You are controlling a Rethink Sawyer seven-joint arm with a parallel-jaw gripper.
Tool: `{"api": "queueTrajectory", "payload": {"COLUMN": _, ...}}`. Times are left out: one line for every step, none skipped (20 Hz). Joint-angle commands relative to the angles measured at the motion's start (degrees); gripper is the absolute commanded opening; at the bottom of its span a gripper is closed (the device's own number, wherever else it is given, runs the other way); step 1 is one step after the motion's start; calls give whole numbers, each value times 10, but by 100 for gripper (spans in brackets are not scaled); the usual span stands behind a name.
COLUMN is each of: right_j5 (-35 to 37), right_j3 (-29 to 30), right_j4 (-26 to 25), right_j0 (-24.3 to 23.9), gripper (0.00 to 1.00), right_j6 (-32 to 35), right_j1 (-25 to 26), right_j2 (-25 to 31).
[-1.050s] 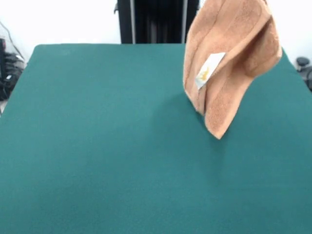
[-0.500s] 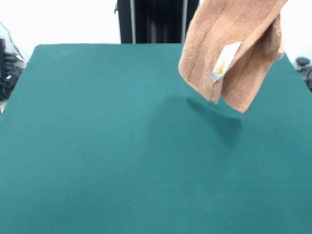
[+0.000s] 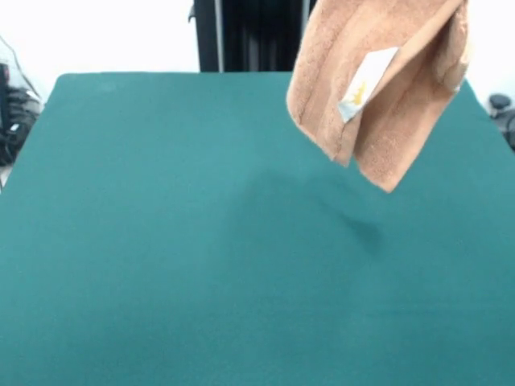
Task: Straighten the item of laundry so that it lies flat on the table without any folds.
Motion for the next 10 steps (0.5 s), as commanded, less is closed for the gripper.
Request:
{"api": "queueTrajectory", "payload": {"right_j5": 92, "right_j3": -50, "right_j4": 9, "right_j0": -10, "gripper": 0, "right_j6": 147, "right_j1": 52, "right_j2": 25}}
{"api": "queueTrajectory", "payload": {"right_j5": 99, "right_j3": -58, "right_j4": 8, "right_j0": -13, "gripper": 0, "right_j6": 143, "right_j1": 57, "right_j2": 27}}
{"api": "queueTrajectory", "payload": {"right_j5": 105, "right_j3": -69, "right_j4": 6, "right_j0": -16, "gripper": 0, "right_j6": 138, "right_j1": 62, "right_j2": 29}}
{"api": "queueTrajectory", "payload": {"right_j5": 116, "right_j3": -84, "right_j4": 3, "right_j0": -20, "gripper": 0, "right_j6": 133, "right_j1": 70, "right_j2": 31}}
{"api": "queueTrajectory", "payload": {"right_j5": 126, "right_j3": -97, "right_j4": 0, "right_j0": -23, "gripper": 0, "right_j6": 128, "right_j1": 76, "right_j2": 33}}
{"api": "queueTrajectory", "payload": {"right_j5": 139, "right_j3": -115, "right_j4": -3, "right_j0": -28, "gripper": 0, "right_j6": 122, "right_j1": 85, "right_j2": 36}}
{"api": "queueTrajectory", "payload": {"right_j5": 153, "right_j3": -133, "right_j4": -7, "right_j0": -32, "gripper": 0, "right_j6": 116, "right_j1": 94, "right_j2": 39}}
{"api": "queueTrajectory", "payload": {"right_j5": 164, "right_j3": -149, "right_j4": -13, "right_j0": -35, "gripper": 0, "right_j6": 110, "right_j1": 101, "right_j2": 40}}
{"api": "queueTrajectory", "payload": {"right_j5": 178, "right_j3": -169, "right_j4": -19, "right_j0": -39, "gripper": 0, "right_j6": 103, "right_j1": 110, "right_j2": 42}}
{"api": "queueTrajectory", "payload": {"right_j5": 191, "right_j3": -187, "right_j4": -23, "right_j0": -42, "gripper": 0, "right_j6": 98, "right_j1": 120, "right_j2": 44}}
